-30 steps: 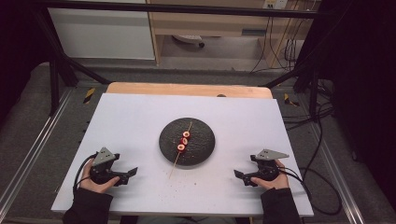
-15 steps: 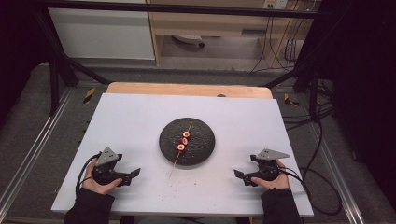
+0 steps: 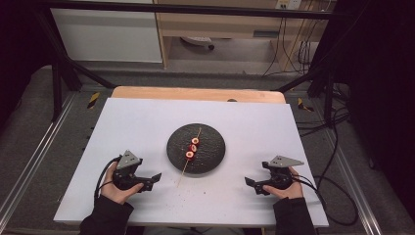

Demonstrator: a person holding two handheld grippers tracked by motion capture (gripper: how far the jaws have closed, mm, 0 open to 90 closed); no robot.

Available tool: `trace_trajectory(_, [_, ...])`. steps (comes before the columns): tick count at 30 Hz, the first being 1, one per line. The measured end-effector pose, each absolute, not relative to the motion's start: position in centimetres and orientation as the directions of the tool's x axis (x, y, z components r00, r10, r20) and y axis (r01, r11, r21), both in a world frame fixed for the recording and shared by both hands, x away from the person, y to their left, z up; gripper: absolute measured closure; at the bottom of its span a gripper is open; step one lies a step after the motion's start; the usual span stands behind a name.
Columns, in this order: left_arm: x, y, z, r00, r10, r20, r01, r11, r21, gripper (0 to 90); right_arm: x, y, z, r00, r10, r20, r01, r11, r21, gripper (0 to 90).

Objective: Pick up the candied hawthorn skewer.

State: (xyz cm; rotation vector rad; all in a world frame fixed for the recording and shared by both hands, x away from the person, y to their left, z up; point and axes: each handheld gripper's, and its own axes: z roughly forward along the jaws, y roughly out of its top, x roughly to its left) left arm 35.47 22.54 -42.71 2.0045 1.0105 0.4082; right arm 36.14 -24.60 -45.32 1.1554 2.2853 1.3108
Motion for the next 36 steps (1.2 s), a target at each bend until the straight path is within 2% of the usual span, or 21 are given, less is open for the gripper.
trace_trajectory(11, [36.8, 18.0, -41.8, 0.640, 0.765, -0.076, 0.516, -0.354, 0.780, 14.4, 36.1, -24.5, -45.3, -0.650, 0.746, 0.147, 0.508, 0.283, 0.814, 1.9])
trace_trajectory(20, [38.4, 14.6, -42.2, 0.632, 0.772, -0.067, 0.548, -0.384, 0.743, 25.1, 36.1, -24.4, -45.2, -0.649, 0.746, 0.151, 0.512, 0.282, 0.812, 2.0])
trace_trajectory(28, [39.1, 12.4, -42.9, 0.616, 0.787, -0.034, 0.555, -0.403, 0.728, 44.5, 36.1, -24.5, -45.2, -0.647, 0.747, 0.154, 0.512, 0.276, 0.814, 2.0])
trace_trajectory(29, [39.1, 12.2, -43.0, 0.611, 0.791, -0.027, 0.557, -0.405, 0.724, 44.5, 36.1, -24.5, -45.2, -0.647, 0.747, 0.154, 0.512, 0.276, 0.814, 2.0])
trace_trajectory(30, [39.2, 12.1, -43.0, 0.606, 0.795, -0.019, 0.559, -0.409, 0.721, 51.2, 36.1, -24.4, -45.2, -0.646, 0.747, 0.156, 0.514, 0.275, 0.812, 2.1])
trace_trajectory(34, [39.4, 11.7, -43.2, 0.587, 0.810, -0.020, 0.577, -0.401, 0.712, 62.1, 36.1, -24.5, -45.2, -0.648, 0.746, 0.153, 0.510, 0.276, 0.815, 2.2])
trace_trajectory(35, [39.4, 11.6, -43.3, 0.585, 0.811, -0.024, 0.580, -0.397, 0.711, 62.1, 36.1, -24.5, -45.2, -0.648, 0.746, 0.153, 0.510, 0.276, 0.815, 2.2])
trace_trajectory(36, [39.4, 11.6, -43.3, 0.579, 0.815, -0.024, 0.582, -0.393, 0.712, 66.8, 36.1, -24.4, -45.2, -0.648, 0.746, 0.153, 0.510, 0.276, 0.815, 2.2])
